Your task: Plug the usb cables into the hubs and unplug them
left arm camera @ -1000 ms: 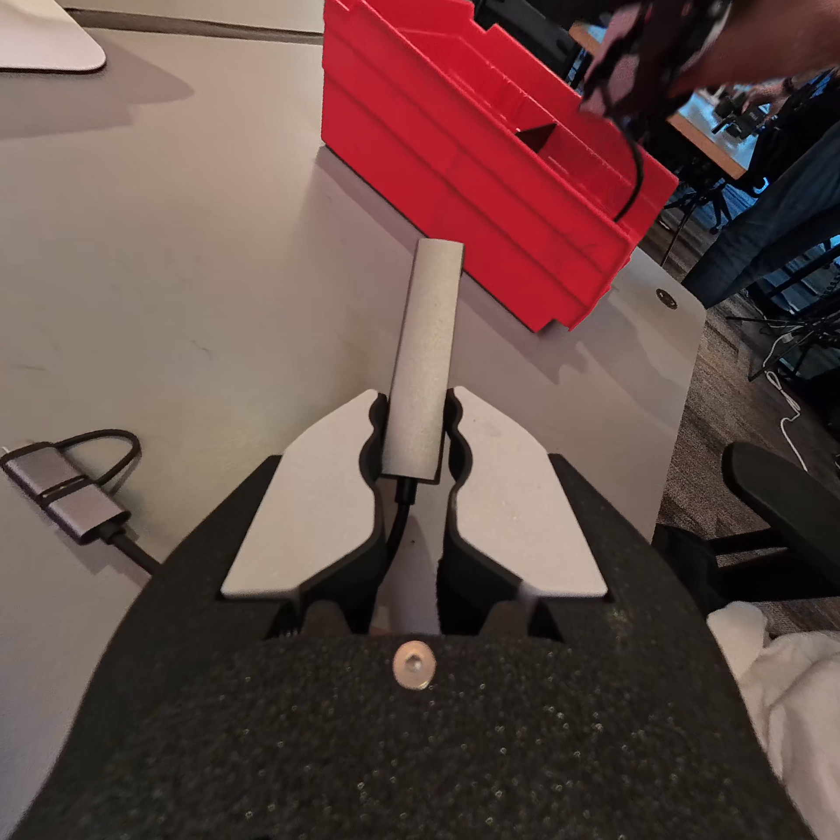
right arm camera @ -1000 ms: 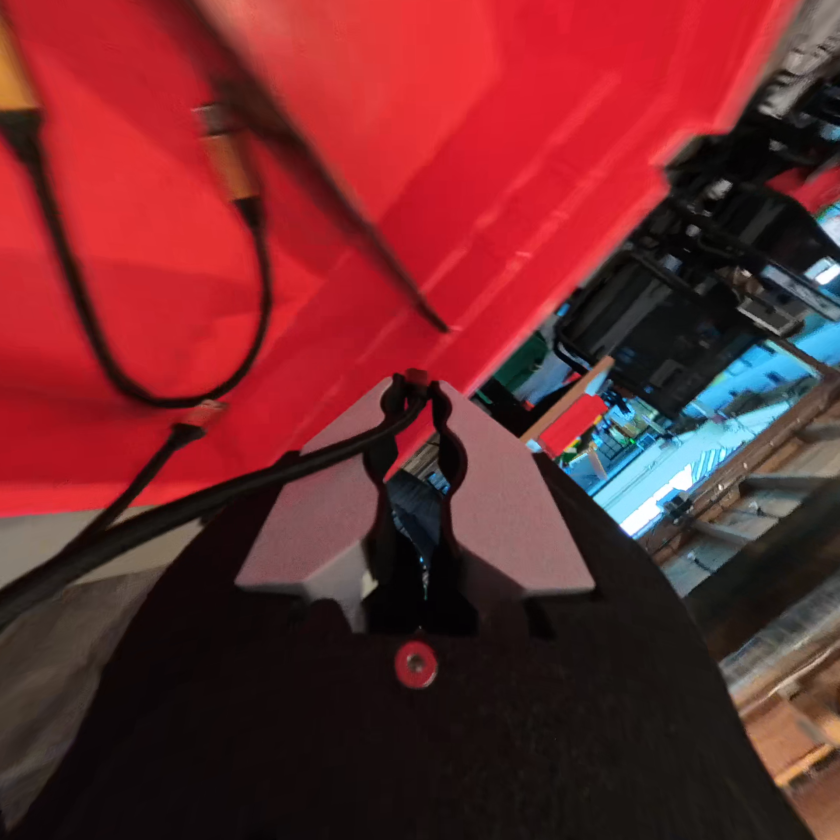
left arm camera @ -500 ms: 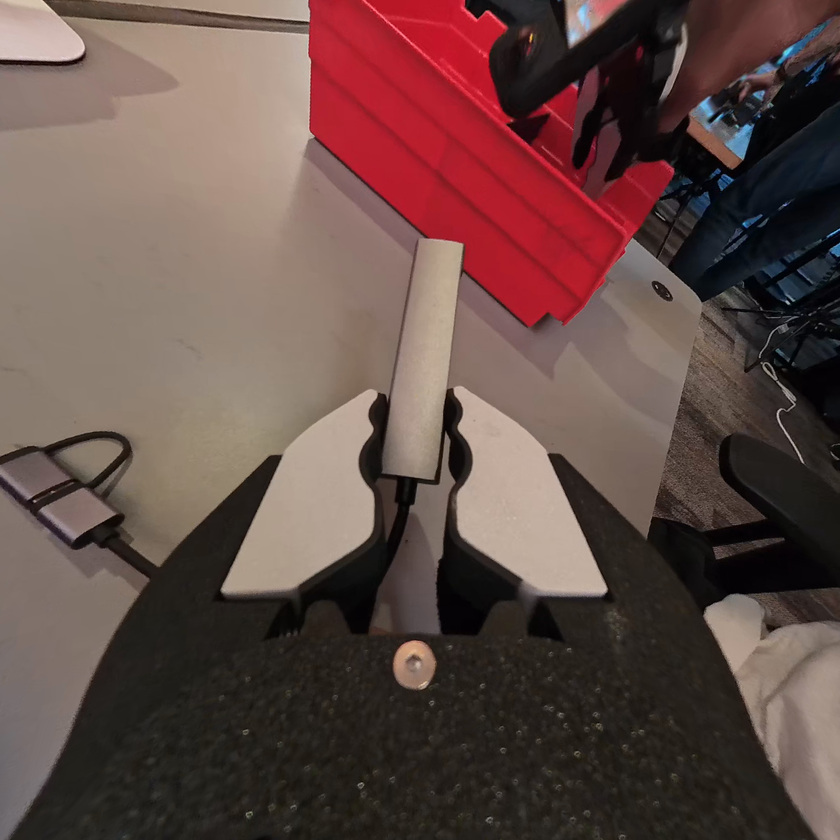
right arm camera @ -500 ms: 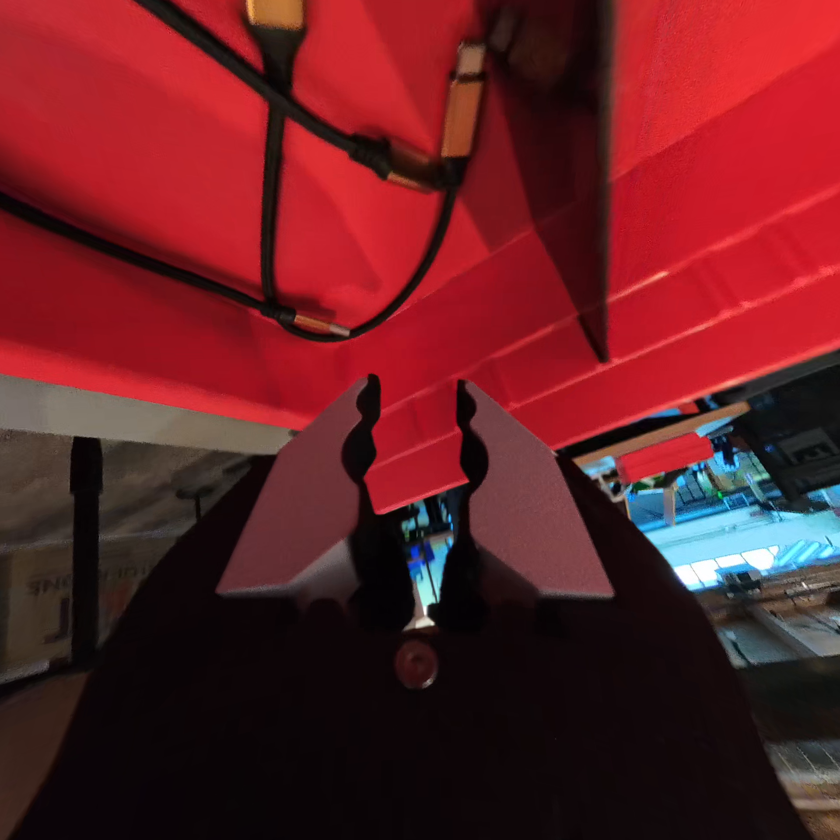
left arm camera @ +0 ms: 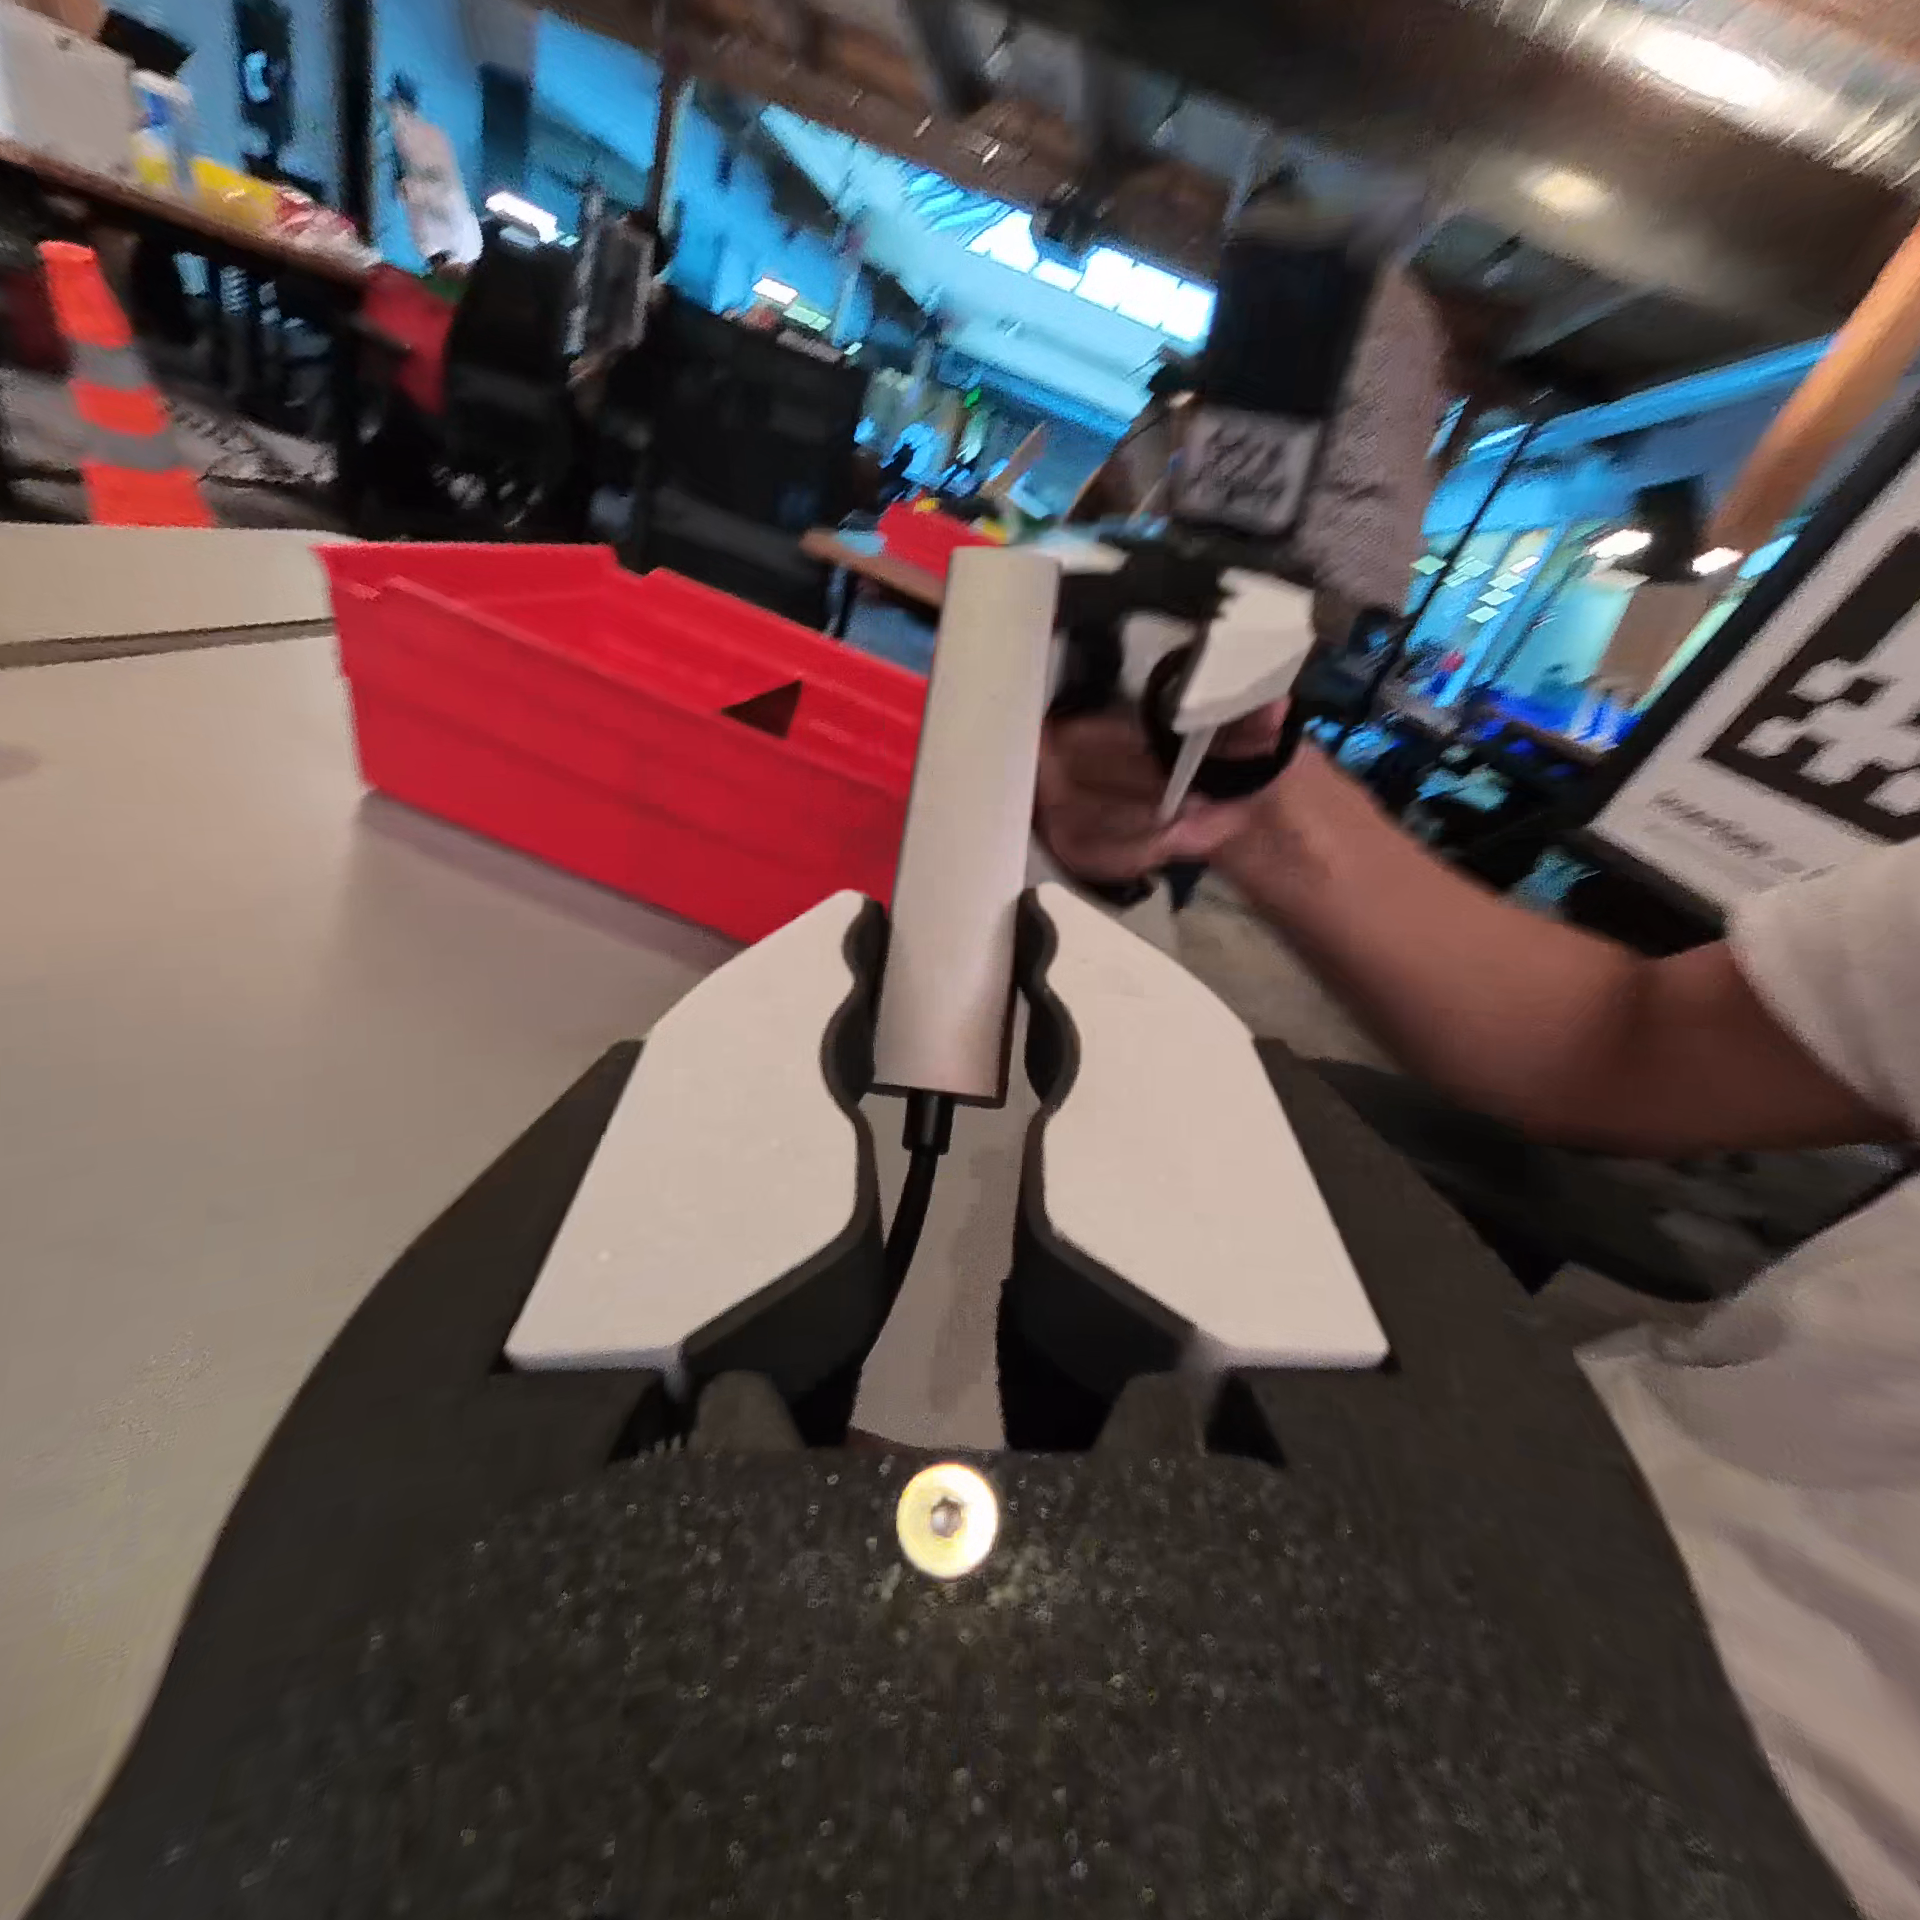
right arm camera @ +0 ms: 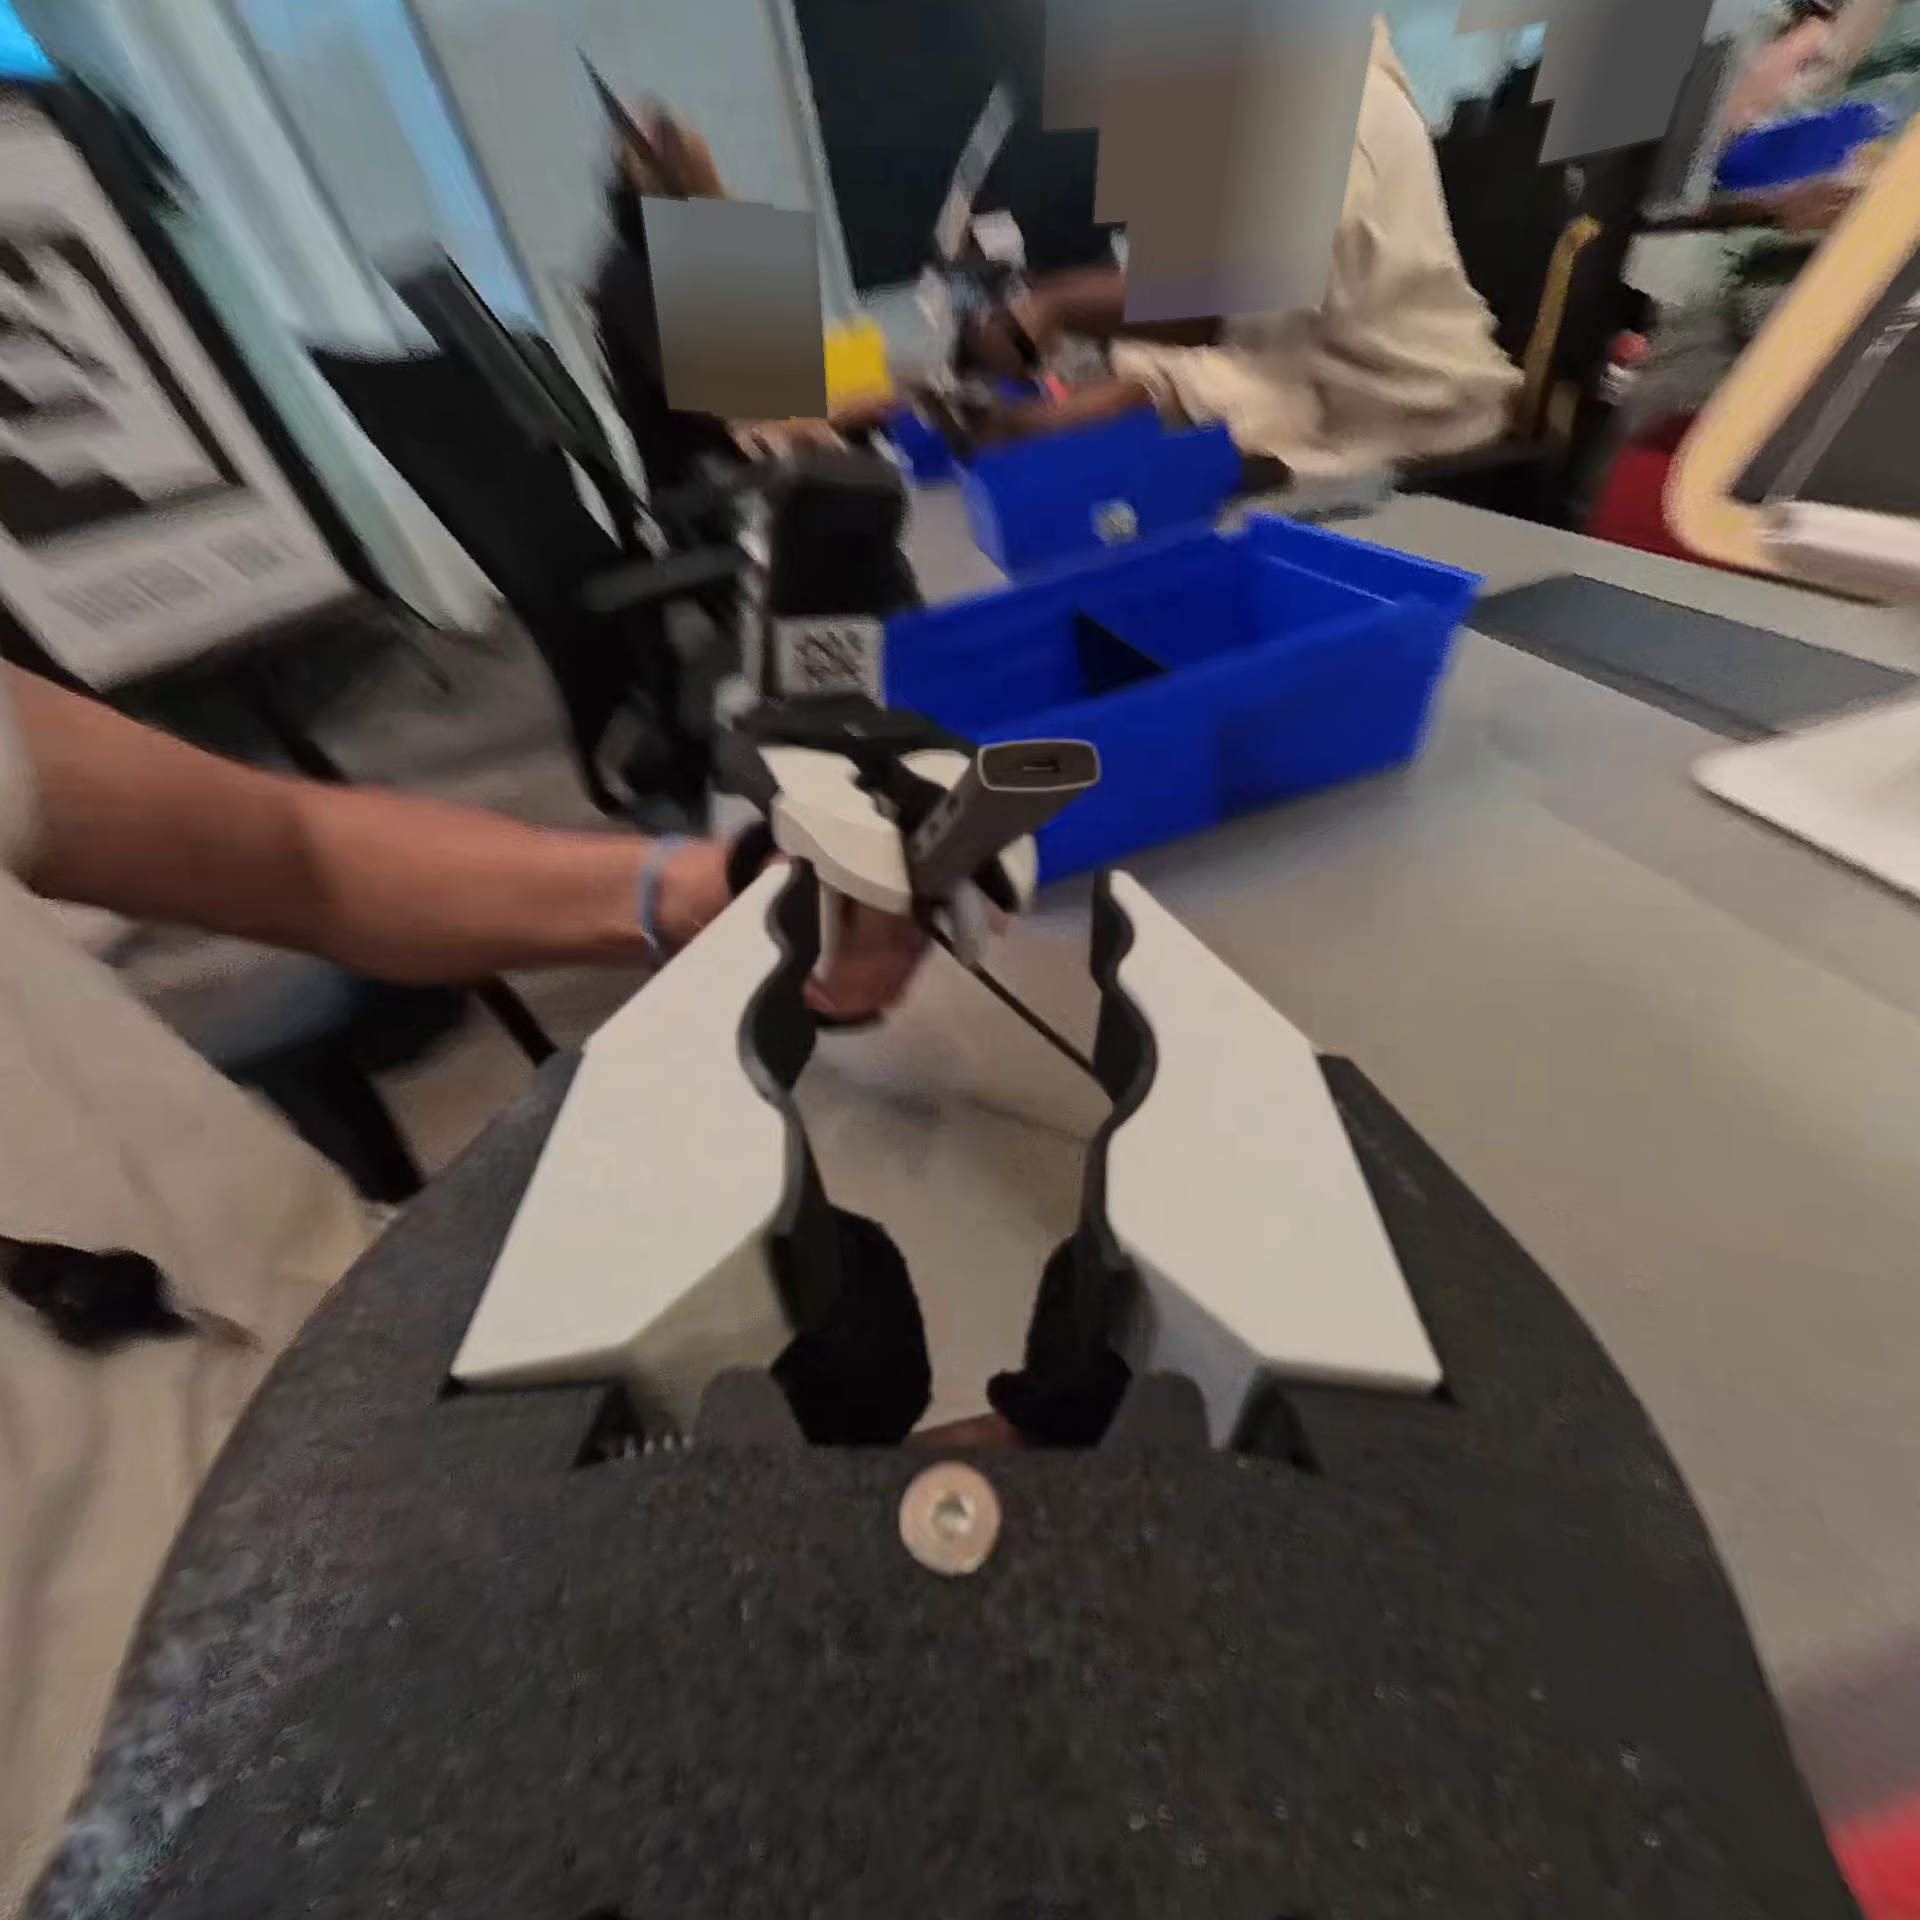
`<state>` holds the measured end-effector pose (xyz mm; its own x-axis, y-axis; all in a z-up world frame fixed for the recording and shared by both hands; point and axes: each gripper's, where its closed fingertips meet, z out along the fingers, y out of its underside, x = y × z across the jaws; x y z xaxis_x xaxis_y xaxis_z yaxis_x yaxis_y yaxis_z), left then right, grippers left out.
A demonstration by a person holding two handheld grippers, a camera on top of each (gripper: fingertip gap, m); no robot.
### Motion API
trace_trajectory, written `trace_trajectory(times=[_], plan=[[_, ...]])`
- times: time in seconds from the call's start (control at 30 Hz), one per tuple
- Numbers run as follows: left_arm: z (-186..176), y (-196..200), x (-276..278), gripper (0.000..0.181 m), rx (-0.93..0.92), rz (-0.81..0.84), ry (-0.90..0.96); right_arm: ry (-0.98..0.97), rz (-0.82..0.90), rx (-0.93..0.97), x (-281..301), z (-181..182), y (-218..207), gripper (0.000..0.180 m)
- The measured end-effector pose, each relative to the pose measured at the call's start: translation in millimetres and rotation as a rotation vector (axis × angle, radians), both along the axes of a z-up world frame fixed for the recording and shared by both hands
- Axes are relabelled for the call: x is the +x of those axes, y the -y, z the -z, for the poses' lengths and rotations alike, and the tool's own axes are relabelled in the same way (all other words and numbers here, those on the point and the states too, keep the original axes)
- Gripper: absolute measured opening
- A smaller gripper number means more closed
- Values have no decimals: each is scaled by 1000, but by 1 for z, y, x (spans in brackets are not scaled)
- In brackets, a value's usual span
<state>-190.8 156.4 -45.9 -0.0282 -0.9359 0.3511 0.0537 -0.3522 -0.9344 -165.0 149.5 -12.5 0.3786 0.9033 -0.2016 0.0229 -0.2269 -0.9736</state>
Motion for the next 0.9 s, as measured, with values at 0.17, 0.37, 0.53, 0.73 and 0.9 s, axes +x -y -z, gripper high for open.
trace_trajectory(times=[0.17,0.37,0.53,0.73,0.9], plan=[[-7,13,5,24,-67,87,74,-261,-60,-52,-25,-11,0,53],[-6,9,7,27,-68,30,67,-187,-42,-25,-27,-1,-9,21],[-10,0,-18,49,-32,-92,76,-58,95,106,22,-51,-33,21],[-5,-10,-61,45,-76,-169,73,106,296,168,121,-141,-65,22],[10,-2,-72,42,-162,-167,69,196,390,138,180,-156,-90,21]])
